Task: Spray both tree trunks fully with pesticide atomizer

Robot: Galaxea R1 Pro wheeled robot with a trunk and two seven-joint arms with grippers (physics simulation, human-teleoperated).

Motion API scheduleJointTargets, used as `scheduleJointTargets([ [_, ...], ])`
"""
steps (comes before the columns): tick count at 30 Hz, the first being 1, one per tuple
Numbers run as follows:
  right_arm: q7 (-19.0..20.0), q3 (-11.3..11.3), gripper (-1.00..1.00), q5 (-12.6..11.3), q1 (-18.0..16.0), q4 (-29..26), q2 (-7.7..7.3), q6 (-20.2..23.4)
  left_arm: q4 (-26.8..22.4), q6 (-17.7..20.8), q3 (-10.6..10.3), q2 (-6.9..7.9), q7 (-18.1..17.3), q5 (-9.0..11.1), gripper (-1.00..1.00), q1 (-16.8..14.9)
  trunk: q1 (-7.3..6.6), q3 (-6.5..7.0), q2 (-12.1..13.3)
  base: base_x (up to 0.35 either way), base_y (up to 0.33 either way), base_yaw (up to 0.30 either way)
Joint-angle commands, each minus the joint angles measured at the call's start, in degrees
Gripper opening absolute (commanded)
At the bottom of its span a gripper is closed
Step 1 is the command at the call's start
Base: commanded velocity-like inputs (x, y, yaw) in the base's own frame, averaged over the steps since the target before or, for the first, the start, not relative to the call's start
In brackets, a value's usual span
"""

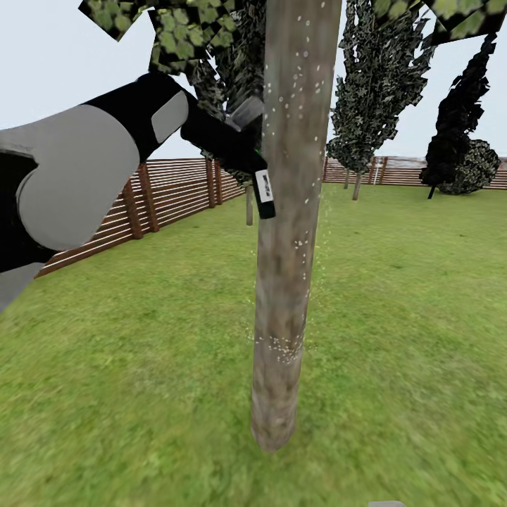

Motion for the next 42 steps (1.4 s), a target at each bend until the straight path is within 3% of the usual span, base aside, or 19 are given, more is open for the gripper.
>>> scheduleJointTargets([
  [1,0.00,0.00,1.00,0.00,-0.01,0.00,0.00,0.00,-0.02,-0.07,0.29,0.00,0.03,0.01,-1.00,1.15,0.00,0.01,-0.01,0.000,0.000,0.000],
  [7,0.00,0.00,1.00,0.00,-0.01,0.00,0.00,0.01,-0.53,-0.87,0.08,0.00,0.04,-0.21,-1.00,6.13,0.00,0.01,-0.01,0.000,0.000,0.000],
  [10,0.00,0.00,1.00,0.00,-0.01,0.00,0.00,0.00,-5.07,-0.80,-0.06,0.00,-0.23,-0.32,-1.00,6.38,0.00,0.01,-0.01,0.000,0.000,0.000],
  [14,0.00,0.00,1.00,0.00,-0.01,0.00,0.00,0.00,-16.37,-0.30,-0.25,0.00,-0.48,-0.08,-1.00,6.40,0.00,0.01,-0.01,0.000,0.000,0.000],
  [16,0.00,0.00,1.00,0.00,-0.01,0.00,0.00,0.00,-18.87,-0.24,-0.24,0.00,-0.49,0.04,-1.00,6.38,0.00,0.01,-0.01,0.000,0.000,0.000],
  [17,0.00,0.00,1.00,0.00,-0.01,0.00,0.00,-0.01,-20.01,-0.18,-0.21,0.00,-0.49,0.71,-1.00,6.42,0.00,0.01,-0.01,0.000,0.000,0.000],
  [19,-0.02,0.00,1.00,0.00,-0.01,0.00,0.00,0.00,-22.18,-0.14,-0.25,0.00,-0.49,6.14,-1.00,6.38,0.00,0.01,-0.01,0.000,0.000,0.000],
  [22,-0.02,0.00,1.00,0.00,-0.01,0.00,0.00,0.01,-22.93,-0.13,-0.22,0.00,-0.49,9.19,-1.00,6.40,0.00,0.01,-0.01,0.000,0.000,0.000],
  [27,-0.05,0.00,1.00,0.00,-0.01,0.00,0.00,-0.01,-22.20,0.81,-0.17,0.00,-1.23,10.00,-1.00,6.44,0.00,0.01,-0.01,0.000,0.000,0.000],
  [29,-0.03,0.00,1.00,0.00,-0.01,0.00,0.00,0.01,-20.89,0.82,-0.31,0.00,-3.86,10.02,-1.00,6.45,0.00,0.01,-0.01,0.000,0.000,0.000],
  [30,-0.03,0.00,1.00,0.00,-0.01,0.00,0.00,0.01,-20.17,0.79,-1.10,0.00,-4.32,10.02,-1.00,6.44,0.00,0.01,-0.01,0.000,0.000,0.000],
  [31,-0.05,0.00,1.00,0.00,0.01,0.00,0.00,-0.01,-19.12,0.76,-8.35,0.00,-4.76,10.02,-1.00,6.45,0.00,0.01,-0.01,0.000,0.000,0.000],
  [33,-0.07,0.00,1.00,0.00,0.01,0.00,0.00,0.01,-18.49,0.76,-15.86,0.00,-4.98,10.03,-1.00,6.42,0.00,0.01,-0.01,0.000,0.000,0.000],
  [34,-0.07,0.00,1.00,0.00,0.00,0.00,0.00,0.02,-18.32,0.76,-17.30,0.00,-5.02,10.03,-1.00,6.43,0.00,0.01,-0.01,0.000,0.000,0.000],
  [36,-0.08,0.00,1.00,0.00,-0.01,0.00,0.00,0.00,-17.11,0.76,-18.43,0.00,-5.05,10.03,-1.00,6.42,0.00,0.01,-0.01,0.000,0.000,0.000],
  [42,-0.08,0.00,1.00,0.00,-0.01,0.00,0.00,0.00,-14.21,0.65,-18.97,0.00,-4.92,10.01,-1.00,6.94,0.00,0.01,-0.01,0.000,0.000,0.000],
])
